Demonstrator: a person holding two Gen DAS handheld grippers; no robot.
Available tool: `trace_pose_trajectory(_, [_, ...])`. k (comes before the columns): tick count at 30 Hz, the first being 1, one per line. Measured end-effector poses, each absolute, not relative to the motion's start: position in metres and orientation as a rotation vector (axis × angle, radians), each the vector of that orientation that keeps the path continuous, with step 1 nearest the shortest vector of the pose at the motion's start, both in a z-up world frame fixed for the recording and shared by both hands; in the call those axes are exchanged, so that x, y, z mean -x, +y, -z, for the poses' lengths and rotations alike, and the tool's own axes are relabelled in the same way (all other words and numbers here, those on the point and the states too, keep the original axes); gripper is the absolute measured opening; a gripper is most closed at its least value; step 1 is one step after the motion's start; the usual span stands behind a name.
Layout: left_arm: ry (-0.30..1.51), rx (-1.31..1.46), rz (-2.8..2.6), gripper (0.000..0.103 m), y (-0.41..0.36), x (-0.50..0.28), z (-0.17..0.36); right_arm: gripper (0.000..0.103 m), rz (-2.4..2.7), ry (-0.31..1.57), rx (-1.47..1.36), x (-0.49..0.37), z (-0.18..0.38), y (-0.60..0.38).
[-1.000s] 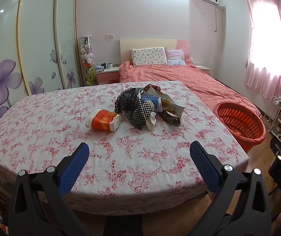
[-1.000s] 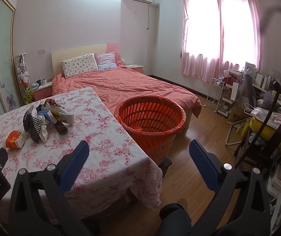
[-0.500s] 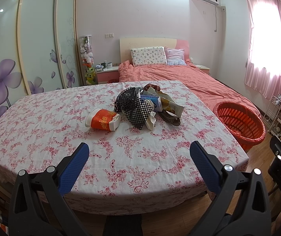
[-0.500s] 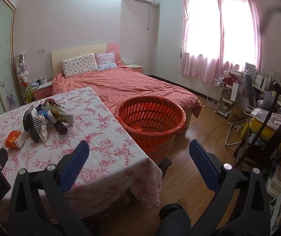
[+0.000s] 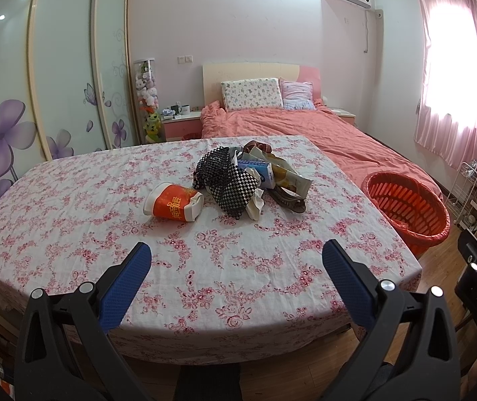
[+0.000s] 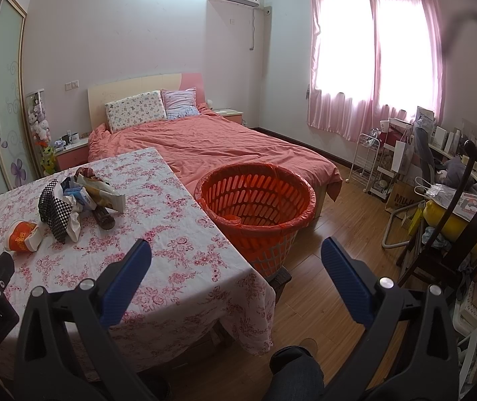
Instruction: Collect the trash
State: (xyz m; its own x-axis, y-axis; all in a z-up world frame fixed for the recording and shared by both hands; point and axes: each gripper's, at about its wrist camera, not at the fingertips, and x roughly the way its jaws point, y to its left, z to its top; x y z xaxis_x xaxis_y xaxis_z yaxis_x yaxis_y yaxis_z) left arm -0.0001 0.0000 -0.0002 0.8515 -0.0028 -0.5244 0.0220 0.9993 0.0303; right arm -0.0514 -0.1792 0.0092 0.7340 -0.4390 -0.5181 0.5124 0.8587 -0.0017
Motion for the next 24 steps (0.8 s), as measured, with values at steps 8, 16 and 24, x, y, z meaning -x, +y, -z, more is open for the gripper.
trace_pose_trajectory(8, [0.553,-0.036,0.013,0.101,0.0001,0.0001,0.0002,0.099,0.525,0.533,-0.144,0.0507,-0.0089,-0.1796])
trace_pose_trajectory(16, [0.555,-0.035,0.013,0.101,-0.0007,-0.0001,0.002,0.099,0.525,0.534,-0.144,0.0501,-0.0089,-0.1795])
trace_pose_trajectory(24, [0.557,-0.035,0.013,0.101,-0.0021,0.0011,0.0037,0.099,0.525,0.534,-0.143,0.0499,-0.0086,-0.1799])
